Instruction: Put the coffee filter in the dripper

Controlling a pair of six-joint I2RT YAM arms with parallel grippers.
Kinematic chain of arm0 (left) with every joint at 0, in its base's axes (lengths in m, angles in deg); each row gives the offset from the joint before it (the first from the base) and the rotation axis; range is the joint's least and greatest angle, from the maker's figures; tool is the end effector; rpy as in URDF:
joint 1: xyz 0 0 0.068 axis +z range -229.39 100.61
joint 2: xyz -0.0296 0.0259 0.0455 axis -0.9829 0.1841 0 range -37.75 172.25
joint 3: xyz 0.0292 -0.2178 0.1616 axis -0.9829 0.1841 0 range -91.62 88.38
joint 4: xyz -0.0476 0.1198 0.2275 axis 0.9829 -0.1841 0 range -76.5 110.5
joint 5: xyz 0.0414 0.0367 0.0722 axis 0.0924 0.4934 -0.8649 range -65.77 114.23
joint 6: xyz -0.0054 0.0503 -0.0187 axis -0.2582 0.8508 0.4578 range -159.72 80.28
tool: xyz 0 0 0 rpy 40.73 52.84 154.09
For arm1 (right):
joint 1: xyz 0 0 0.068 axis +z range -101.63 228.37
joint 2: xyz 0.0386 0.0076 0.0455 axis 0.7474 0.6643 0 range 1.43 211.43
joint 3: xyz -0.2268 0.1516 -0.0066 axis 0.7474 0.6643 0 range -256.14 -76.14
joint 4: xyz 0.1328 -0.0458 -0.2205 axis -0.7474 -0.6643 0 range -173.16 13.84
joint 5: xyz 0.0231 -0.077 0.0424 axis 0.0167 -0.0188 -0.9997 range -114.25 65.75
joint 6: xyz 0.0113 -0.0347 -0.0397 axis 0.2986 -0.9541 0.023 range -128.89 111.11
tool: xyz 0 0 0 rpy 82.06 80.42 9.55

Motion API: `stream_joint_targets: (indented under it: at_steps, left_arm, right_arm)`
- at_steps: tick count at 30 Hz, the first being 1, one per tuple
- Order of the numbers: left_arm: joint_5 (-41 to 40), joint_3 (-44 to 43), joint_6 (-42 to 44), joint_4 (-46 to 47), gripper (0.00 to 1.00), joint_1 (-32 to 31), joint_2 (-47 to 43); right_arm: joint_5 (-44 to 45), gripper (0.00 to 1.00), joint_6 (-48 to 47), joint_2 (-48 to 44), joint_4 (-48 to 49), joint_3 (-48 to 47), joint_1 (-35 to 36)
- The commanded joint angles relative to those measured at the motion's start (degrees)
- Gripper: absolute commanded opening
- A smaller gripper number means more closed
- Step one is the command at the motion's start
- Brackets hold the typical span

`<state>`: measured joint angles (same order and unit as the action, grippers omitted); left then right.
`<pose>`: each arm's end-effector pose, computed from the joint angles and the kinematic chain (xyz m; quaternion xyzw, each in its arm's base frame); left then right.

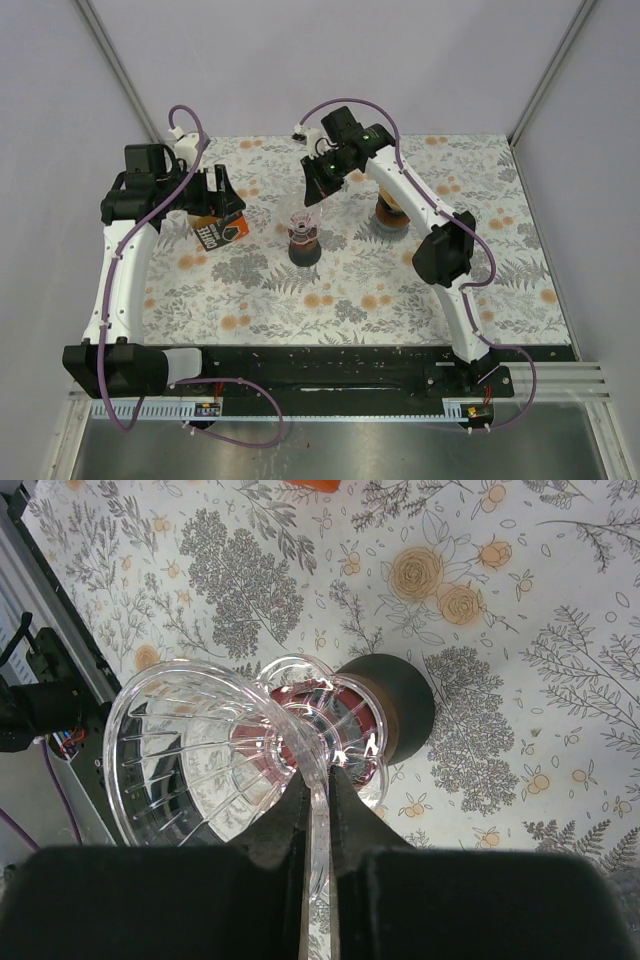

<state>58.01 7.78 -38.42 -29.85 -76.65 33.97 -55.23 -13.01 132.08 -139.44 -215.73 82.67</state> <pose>0.2483 -0.0080 0.3927 0.1084 0.8738 -0.2509 0.4023 0.3908 0.2888 0.3263 -0.3790 0.8394 0.3224 0.2186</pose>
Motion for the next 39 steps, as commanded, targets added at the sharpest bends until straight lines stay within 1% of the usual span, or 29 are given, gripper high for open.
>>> stream_joint_targets:
  at_steps: [1, 3, 4, 9, 12, 15, 18, 20, 22, 25, 27, 31, 35, 36, 39]
  left_arm:
    - [1.7, 0.4, 0.5, 2.4, 0.87, 0.5, -0.6]
    - [1.6, 0.4, 0.6, 2.4, 0.87, 0.5, -0.7]
    - [1.6, 0.4, 0.6, 2.4, 0.87, 0.5, -0.6]
    - [0.1, 0.9, 2.0, 2.8, 0.87, 0.6, -0.3]
    - [-2.7, 0.6, 4.9, 2.9, 0.88, 0.6, 0.8]
    - [-7.2, -0.3, 9.1, 3.0, 0.85, 0.6, 2.4]
    - [-12.1, -1.0, 13.9, 3.8, 0.77, 0.6, 4.4]
    - [-14.5, -1.7, 16.9, 3.9, 0.71, 0.6, 6.5]
    - [-16.6, -2.4, 19.7, 3.5, 0.68, 0.6, 8.5]
    - [-20.2, -3.2, 22.5, 3.4, 0.67, 0.7, 11.1]
    - [-22.9, -3.9, 23.0, 3.9, 0.69, 1.3, 12.4]
    - [-26.4, -3.8, 25.7, 7.9, 0.79, 2.1, 13.7]
    - [-29.3, -6.4, 30.2, 8.4, 0.81, 2.7, 18.7]
    - [-28.9, -7.5, 31.5, 7.1, 0.81, 3.0, 20.1]
    - [-23.3, -11.1, 34.7, 2.1, 0.78, 4.0, 24.4]
  right_arm:
    - [-0.7, 0.0, 0.0, 0.7, -0.9, -1.8, -0.5]
    - [0.2, 0.0, 0.2, 0.8, -0.8, -1.7, -0.5]
    - [0.6, 0.02, 0.2, 0.9, -0.9, -1.8, -0.5]
    - [0.6, 0.33, 0.1, 0.0, -1.3, -2.0, -0.5]
    - [0.4, 0.45, -0.1, -0.7, -1.5, -2.4, -0.5]
    - [0.2, 0.52, -0.5, -1.4, -1.7, -3.6, -0.5]
    - [1.2, 0.57, -1.1, -2.3, -1.8, -4.5, -0.5]
    - [1.6, 0.6, -1.6, -2.8, -1.9, -5.2, -0.6]
    - [2.0, 0.62, -2.0, -3.3, -2.1, -5.7, -0.5]
    - [3.3, 0.65, -2.5, -4.7, -2.3, -5.9, -0.5]
    - [4.3, 0.65, -2.7, -5.8, -2.3, -5.8, -0.5]
    - [4.7, 0.66, -3.0, -8.1, -1.9, -5.5, -0.5]
    - [4.8, 0.66, -3.1, -9.8, -1.8, -4.9, -0.5]
    - [4.9, 0.66, -3.0, -10.5, -1.8, -4.6, -0.5]
    - [5.1, 0.66, -2.9, -12.3, -1.2, -2.8, -0.4]
